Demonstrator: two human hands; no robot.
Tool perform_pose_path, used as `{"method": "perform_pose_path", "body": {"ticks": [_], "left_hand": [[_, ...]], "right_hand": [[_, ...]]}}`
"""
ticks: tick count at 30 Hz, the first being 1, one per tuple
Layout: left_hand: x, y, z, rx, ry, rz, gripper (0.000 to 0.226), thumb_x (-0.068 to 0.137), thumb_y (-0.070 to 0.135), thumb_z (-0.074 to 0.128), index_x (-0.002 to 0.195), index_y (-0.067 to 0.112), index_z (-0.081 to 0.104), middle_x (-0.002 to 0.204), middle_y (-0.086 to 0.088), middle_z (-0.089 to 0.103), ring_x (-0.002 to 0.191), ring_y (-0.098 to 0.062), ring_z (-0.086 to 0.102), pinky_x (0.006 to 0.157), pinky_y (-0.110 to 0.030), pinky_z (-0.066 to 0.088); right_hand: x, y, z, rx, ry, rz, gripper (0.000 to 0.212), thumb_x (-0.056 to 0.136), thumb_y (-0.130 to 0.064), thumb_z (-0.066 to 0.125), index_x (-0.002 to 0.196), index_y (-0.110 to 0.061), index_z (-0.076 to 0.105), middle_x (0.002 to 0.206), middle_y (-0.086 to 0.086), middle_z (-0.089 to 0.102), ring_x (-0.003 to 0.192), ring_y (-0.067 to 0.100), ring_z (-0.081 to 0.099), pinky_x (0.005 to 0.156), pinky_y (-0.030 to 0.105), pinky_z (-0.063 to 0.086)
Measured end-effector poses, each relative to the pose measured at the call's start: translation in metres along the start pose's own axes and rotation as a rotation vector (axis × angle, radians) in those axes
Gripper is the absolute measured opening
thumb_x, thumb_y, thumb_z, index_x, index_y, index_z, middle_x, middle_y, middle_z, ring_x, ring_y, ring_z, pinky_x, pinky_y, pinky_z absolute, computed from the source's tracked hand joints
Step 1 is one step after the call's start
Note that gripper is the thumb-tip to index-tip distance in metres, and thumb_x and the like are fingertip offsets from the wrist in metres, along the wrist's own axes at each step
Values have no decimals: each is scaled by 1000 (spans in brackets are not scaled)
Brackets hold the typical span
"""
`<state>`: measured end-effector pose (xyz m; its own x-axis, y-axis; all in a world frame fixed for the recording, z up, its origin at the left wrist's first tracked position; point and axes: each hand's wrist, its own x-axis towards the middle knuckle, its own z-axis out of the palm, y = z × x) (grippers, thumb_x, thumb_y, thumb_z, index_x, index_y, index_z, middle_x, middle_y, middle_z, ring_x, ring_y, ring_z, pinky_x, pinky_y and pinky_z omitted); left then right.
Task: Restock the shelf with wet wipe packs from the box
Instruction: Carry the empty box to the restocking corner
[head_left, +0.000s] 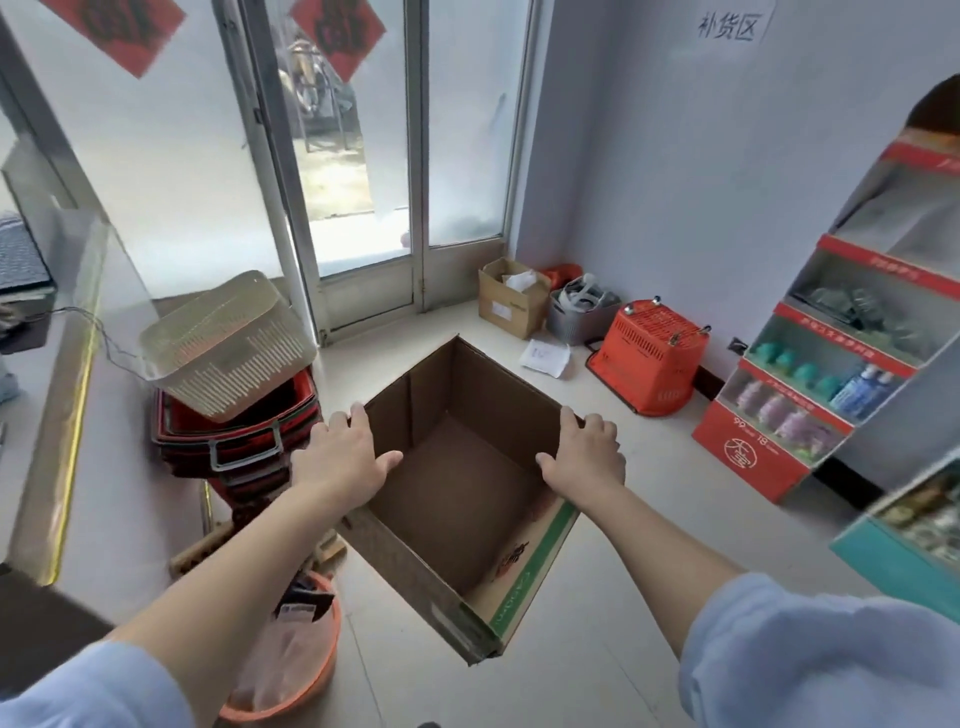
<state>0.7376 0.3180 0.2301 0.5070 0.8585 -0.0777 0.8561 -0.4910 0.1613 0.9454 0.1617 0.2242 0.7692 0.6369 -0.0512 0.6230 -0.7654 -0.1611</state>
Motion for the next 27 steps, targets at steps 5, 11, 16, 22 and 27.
{"method": "perform_pose_path", "body": {"ticks": [5,11,16,22,27], "left_hand": [[81,43,-6,-3,2,106,82,89,61,47,148,13,16,141,-8,39,130,-30,37,93,-48,45],[172,96,-10,23,7,219,82,87,62,48,145,11,21,136,-11,44,125,-32,43,97,-48,45],[227,155,-11,18,-8,261,73,89,60,47,141,13,26,134,-8,45,124,-29,42,89,-47,47],[291,240,0,8,-8,292,71,89,60,48,140,14,28,135,-7,45,125,-29,42,91,-47,48],[342,316,5,-10,-16,307,71,90,59,47,141,14,28,136,-8,45,126,-30,41,92,-48,47]], "right_hand": [[65,16,-11,21,14,94,68,87,-45,60,142,-19,29,138,14,38,127,30,35,93,42,45],[140,37,-27,41,46,187,69,87,-44,60,143,-19,27,140,14,37,129,30,34,95,43,44],[203,70,-40,42,58,247,67,87,-44,59,142,-20,29,138,13,38,128,30,34,95,43,44],[286,128,-51,37,81,260,69,88,-44,59,145,-20,27,142,13,36,131,30,33,96,42,45],[356,181,-68,19,85,259,71,88,-44,58,146,-18,25,144,15,34,132,32,32,100,43,42]]}}
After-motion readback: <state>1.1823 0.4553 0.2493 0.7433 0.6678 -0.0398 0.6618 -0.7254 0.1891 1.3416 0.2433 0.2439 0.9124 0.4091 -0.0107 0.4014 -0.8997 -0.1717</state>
